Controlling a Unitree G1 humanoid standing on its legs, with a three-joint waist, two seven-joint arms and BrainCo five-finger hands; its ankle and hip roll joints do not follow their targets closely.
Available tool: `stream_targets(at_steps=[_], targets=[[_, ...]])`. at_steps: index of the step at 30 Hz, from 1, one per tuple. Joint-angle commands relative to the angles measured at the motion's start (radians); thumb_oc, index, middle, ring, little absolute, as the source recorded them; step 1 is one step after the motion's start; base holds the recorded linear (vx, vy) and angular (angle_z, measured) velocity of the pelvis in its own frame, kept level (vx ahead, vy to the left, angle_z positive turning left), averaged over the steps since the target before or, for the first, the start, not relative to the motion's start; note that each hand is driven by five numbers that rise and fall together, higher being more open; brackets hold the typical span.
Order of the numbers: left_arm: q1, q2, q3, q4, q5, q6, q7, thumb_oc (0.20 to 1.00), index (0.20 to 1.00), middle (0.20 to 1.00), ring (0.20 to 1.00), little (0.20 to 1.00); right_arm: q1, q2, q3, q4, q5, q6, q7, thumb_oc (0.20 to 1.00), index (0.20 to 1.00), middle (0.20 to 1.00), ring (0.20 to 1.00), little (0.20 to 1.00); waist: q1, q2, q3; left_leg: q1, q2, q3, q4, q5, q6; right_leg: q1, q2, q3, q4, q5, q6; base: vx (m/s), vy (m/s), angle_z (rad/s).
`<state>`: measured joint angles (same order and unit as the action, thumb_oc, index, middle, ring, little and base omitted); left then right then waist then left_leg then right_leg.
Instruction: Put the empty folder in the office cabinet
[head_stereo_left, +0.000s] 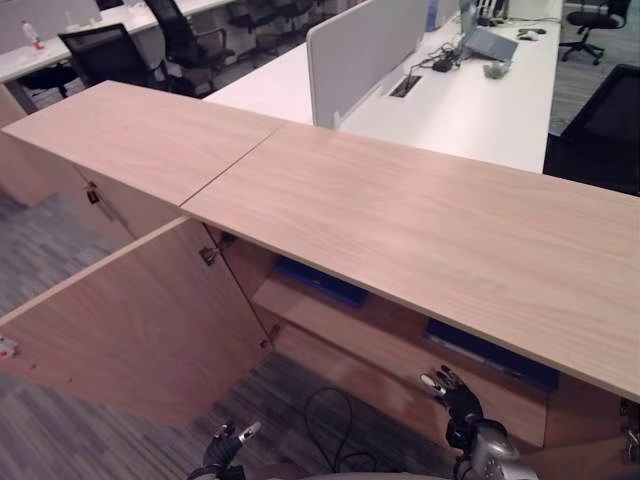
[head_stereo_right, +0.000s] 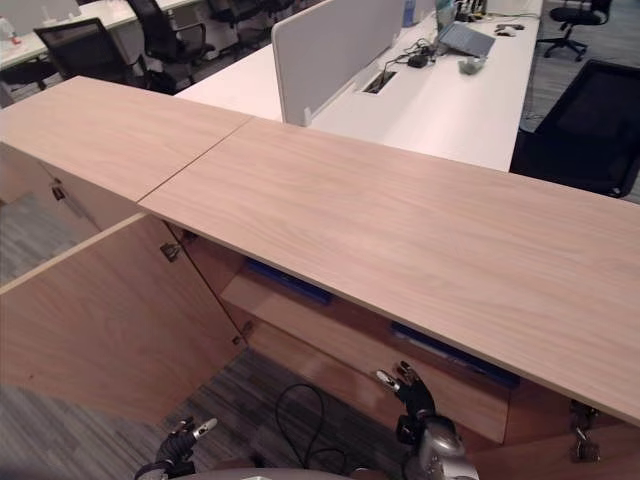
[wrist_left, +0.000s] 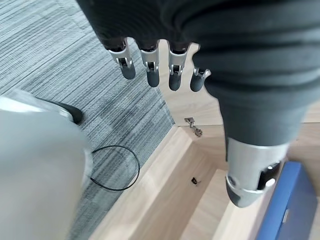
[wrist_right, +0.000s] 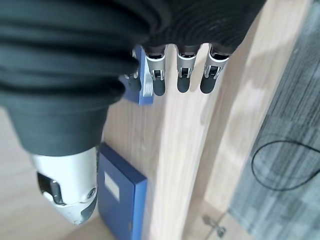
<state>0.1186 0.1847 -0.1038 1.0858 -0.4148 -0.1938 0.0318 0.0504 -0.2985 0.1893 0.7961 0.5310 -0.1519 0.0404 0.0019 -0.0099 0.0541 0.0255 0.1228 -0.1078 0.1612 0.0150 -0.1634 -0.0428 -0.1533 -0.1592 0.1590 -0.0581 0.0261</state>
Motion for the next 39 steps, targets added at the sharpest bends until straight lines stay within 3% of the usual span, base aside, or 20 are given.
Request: stream_targets(at_steps=[1,4,6,8,12,13,16,20,22,24,33,36,38,39], targets=[[-0.01,0.02,0.026,-0.011,0.019,-0.024,0.01,1.0,1.0,1.0,1.0,1.0,-0.042,0.023,-0.009,0.001,0.038,-0.036,0.014,1.0,1.0,1.0,1.0,1.0,-0.006,0.006,-0.01,0.033,0.033,-0.02,-0.018,-0.025,0.014,0.005,-0.007,0.02,-0.063,0.039,0.139,-0.1,0.169,-0.39],[-0.015,0.02,0.012,0.012,0.054,-0.021,0.005,1.0,1.0,1.0,1.0,1.0,-0.04,0.025,-0.027,0.012,0.048,-0.035,0.014,1.0,1.0,1.0,1.0,1.0,-0.021,0.014,-0.021,0.067,0.041,0.015,-0.09,-0.066,0.019,-0.004,-0.016,0.023,-0.067,0.052,0.15,-0.09,0.154,-0.08],[-0.034,0.031,-0.021,0.035,0.113,-0.014,0.0,1.0,1.0,1.0,1.0,1.0,-0.037,0.031,-0.054,0.009,0.061,-0.037,0.003,1.0,1.0,1.0,1.0,1.0,-0.05,0.011,-0.029,0.089,0.013,0.042,-0.163,-0.101,0.033,-0.028,-0.049,0.024,-0.089,0.111,0.169,-0.12,0.242,0.07],[-0.047,0.042,-0.026,0.053,0.138,-0.01,-0.004,1.0,1.0,1.0,1.0,1.0,-0.031,0.043,-0.071,-0.003,0.073,-0.036,0.002,1.0,1.0,1.0,1.0,1.0,-0.066,0.007,-0.03,0.109,-0.01,0.055,-0.21,-0.108,0.05,-0.043,-0.068,0.033,-0.12,0.157,0.188,-0.11,0.2,-0.11],[-0.069,0.056,-0.016,0.08,0.156,-0.005,0.005,1.0,1.0,1.0,1.0,1.0,-0.033,0.071,-0.079,0.018,0.073,-0.033,-0.009,1.0,1.0,1.0,1.0,1.0,-0.078,0.003,-0.026,0.095,-0.058,0.054,-0.248,-0.102,0.081,-0.084,-0.088,0.051,-0.121,0.182,0.209,-0.15,0.193,-0.21],[-0.08,0.067,0.004,0.087,0.138,-0.001,0.012,1.0,1.0,1.0,1.0,1.0,-0.047,0.087,-0.07,0.027,0.081,-0.032,-0.014,1.0,1.0,1.0,1.0,1.0,-0.067,0.007,-0.012,0.072,-0.072,0.069,-0.248,-0.085,0.1,-0.101,-0.072,0.048,-0.06,0.157,0.204,-0.21,0.168,-0.14],[-0.078,0.077,0.018,0.101,0.133,0.001,0.007,1.0,1.0,1.0,1.0,1.0,-0.042,0.099,-0.061,0.031,0.097,-0.036,-0.003,1.0,1.0,1.0,1.0,1.0,-0.055,0.012,-0.007,0.051,-0.085,0.075,-0.248,-0.064,0.112,-0.077,-0.035,0.038,-0.012,0.105,0.185,-0.14,0.128,-0.06],[-0.071,0.084,0.025,0.116,0.144,0.006,0.007,1.0,1.0,1.0,1.0,1.0,-0.017,0.107,-0.055,0.015,0.11,-0.039,0.004,1.0,1.0,1.0,1.0,1.0,-0.036,-0.001,-0.017,0.039,-0.107,0.062,-0.248,-0.055,0.121,-0.019,0.008,0.055,-0.038,0.057,0.159,-0.02,0.045,0.03],[-0.07,0.079,0.035,0.131,0.139,0.006,0.014,1.0,1.0,1.0,1.0,1.0,-0.018,0.102,-0.043,0.014,0.114,-0.043,0.004,1.0,1.0,1.0,1.0,1.0,-0.03,-0.009,-0.033,0.038,-0.107,0.043,-0.248,-0.052,0.116,0.005,0.026,0.096,-0.095,0.067,0.152,0.06,-0.062,0.08],[-0.067,0.076,0.039,0.133,0.134,0.005,0.018,1.0,1.0,1.0,1.0,1.0,-0.015,0.102,-0.04,0.011,0.116,-0.041,0.004,1.0,1.0,1.0,1.0,1.0,-0.026,-0.012,-0.034,0.042,-0.104,0.037,-0.248,-0.051,0.113,0.024,0.024,0.092,-0.118,0.072,0.15,0.07,-0.065,0.54],[-0.073,0.069,0.038,0.097,0.06,-0.014,0.025,1.0,1.0,1.0,1.0,1.0,-0.004,0.092,-0.028,-0.008,0.124,-0.048,0.004,1.0,1.0,1.0,1.0,1.0,0.04,-0.029,-0.014,0.014,-0.082,-0.1,-0.227,-0.009,0.058,0.112,0.029,-0.069,-0.162,0.034,0.124,0.04,-0.078,0.53],[-0.08,0.073,0.018,0.035,0.05,-0.029,0.021,1.0,1.0,1.0,1.0,1.0,-0.011,0.069,-0.014,-0.003,0.087,-0.044,0.011,1.0,1.0,1.0,1.0,1.0,0.06,-0.036,0.002,-0.058,-0.089,-0.139,-0.139,-0.026,0.038,0.108,0.016,-0.121,-0.15,0.021,0.112,-0.05,-0.05,0.87],[-0.094,0.073,0.0,-0.031,0.051,-0.041,0.015,1.0,1.0,1.0,1.0,1.0,-0.019,0.043,-0.014,0.006,0.055,-0.047,0.003,1.0,1.0,1.0,1.0,1.0,0.061,-0.041,0.025,-0.126,-0.079,-0.042,-0.05,-0.022,0.03,0.124,0.002,-0.166,-0.171,0.022,0.111,-0.05,0.034,1.31],[-0.104,0.079,-0.014,-0.088,0.067,-0.043,0.019,1.0,1.0,1.0,1.0,1.0,-0.035,0.019,-0.013,0.023,-0.001,-0.049,-0.021,1.0,1.0,1.0,1.0,1.0,0.052,-0.041,0.033,-0.148,0.015,0.166,-0.018,-0.004,0.034,0.15,-0.004,-0.215,-0.195,0.026,0.119,0.0,0.052,1.35]])
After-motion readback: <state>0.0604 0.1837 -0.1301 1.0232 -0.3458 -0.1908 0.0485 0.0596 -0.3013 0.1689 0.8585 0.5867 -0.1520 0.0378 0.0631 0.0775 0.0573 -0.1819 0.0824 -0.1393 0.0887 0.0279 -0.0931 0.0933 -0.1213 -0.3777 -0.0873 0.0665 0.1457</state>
